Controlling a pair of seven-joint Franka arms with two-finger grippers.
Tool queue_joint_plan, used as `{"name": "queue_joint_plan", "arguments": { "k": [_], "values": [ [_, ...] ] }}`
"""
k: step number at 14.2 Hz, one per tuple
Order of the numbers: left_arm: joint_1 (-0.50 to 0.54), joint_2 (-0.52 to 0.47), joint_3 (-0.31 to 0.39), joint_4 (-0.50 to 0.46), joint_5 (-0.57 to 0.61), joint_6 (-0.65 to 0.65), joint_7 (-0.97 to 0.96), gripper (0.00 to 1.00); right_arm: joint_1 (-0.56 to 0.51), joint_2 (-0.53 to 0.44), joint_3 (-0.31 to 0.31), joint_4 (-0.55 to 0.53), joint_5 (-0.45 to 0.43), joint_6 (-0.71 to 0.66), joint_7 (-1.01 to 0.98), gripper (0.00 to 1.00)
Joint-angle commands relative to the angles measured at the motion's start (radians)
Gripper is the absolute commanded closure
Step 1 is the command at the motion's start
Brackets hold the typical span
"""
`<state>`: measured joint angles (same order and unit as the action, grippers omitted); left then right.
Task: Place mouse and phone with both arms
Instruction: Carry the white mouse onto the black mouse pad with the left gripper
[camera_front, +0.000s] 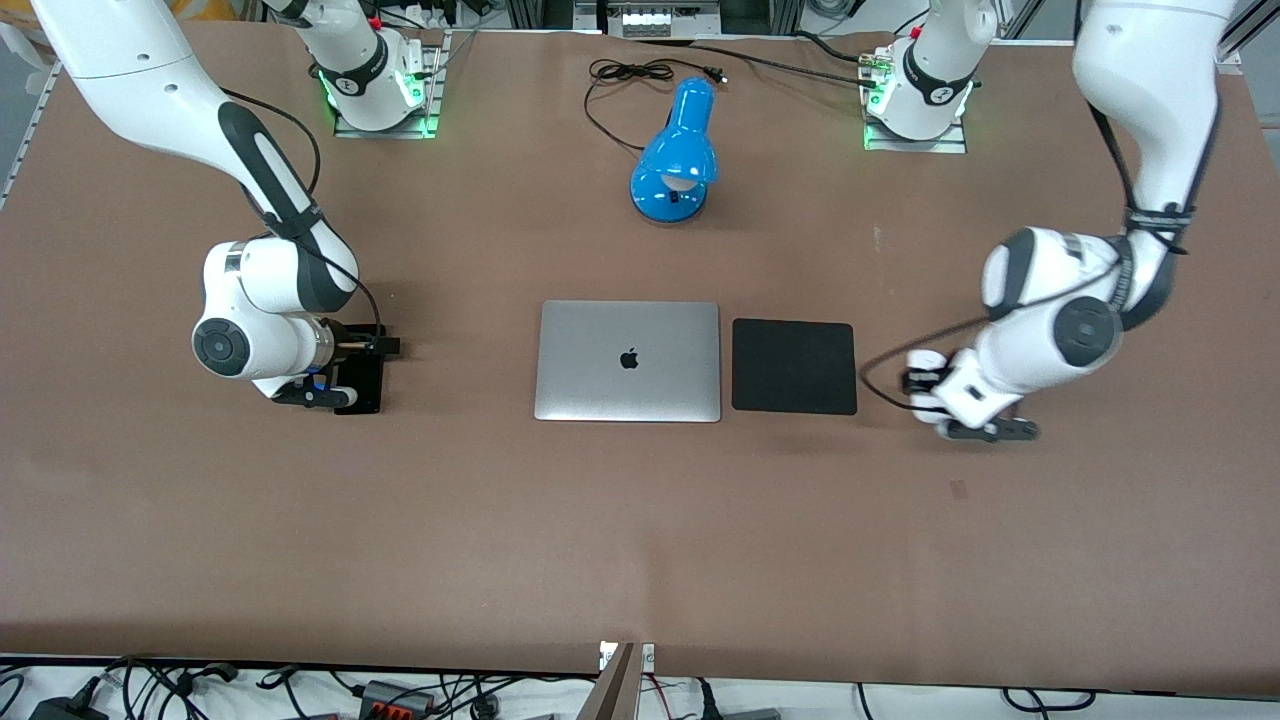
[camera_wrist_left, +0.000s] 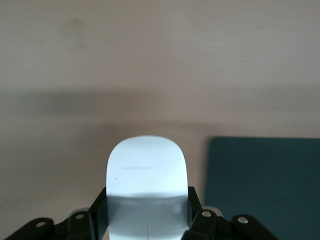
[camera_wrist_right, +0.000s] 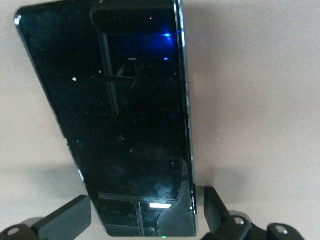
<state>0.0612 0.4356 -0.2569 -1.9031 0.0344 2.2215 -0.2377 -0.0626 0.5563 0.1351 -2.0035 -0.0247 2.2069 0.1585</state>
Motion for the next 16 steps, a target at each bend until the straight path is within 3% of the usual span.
{"name": "queue_joint_plan", "arguments": {
  "k": [1, 3, 8, 11, 14, 16],
  "values": [
    [-0.056, 0.027, -0.082, -0.016, 0.013, 0.004, -0.244, 0.73, -0.003, -0.004, 0.026, -0.029, 0.023, 0.031, 0.045, 0.00],
    [-0.142, 0.063, -0.076, -0.016, 0.077, 0.052, -0.358, 0.73, 0.000, -0.006, 0.034, -0.031, 0.026, 0.033, 0.082, 0.00],
    [-0.178, 0.123, -0.082, -0.017, 0.300, 0.064, -0.492, 0.74, 0.000, -0.006, 0.032, -0.029, 0.020, 0.031, 0.064, 0.00],
    [-0.182, 0.152, -0.085, -0.024, 0.320, 0.099, -0.514, 0.74, -0.006, -0.007, 0.032, -0.028, 0.020, 0.031, 0.021, 0.00],
    [-0.198, 0.155, -0.085, -0.022, 0.320, 0.105, -0.529, 0.74, -0.025, -0.007, 0.031, -0.026, 0.020, 0.031, 0.001, 0.43],
    [-0.198, 0.157, -0.085, -0.019, 0.320, 0.106, -0.529, 0.73, -0.032, -0.007, 0.031, -0.026, 0.020, 0.031, -0.002, 0.57]
  ]
}}
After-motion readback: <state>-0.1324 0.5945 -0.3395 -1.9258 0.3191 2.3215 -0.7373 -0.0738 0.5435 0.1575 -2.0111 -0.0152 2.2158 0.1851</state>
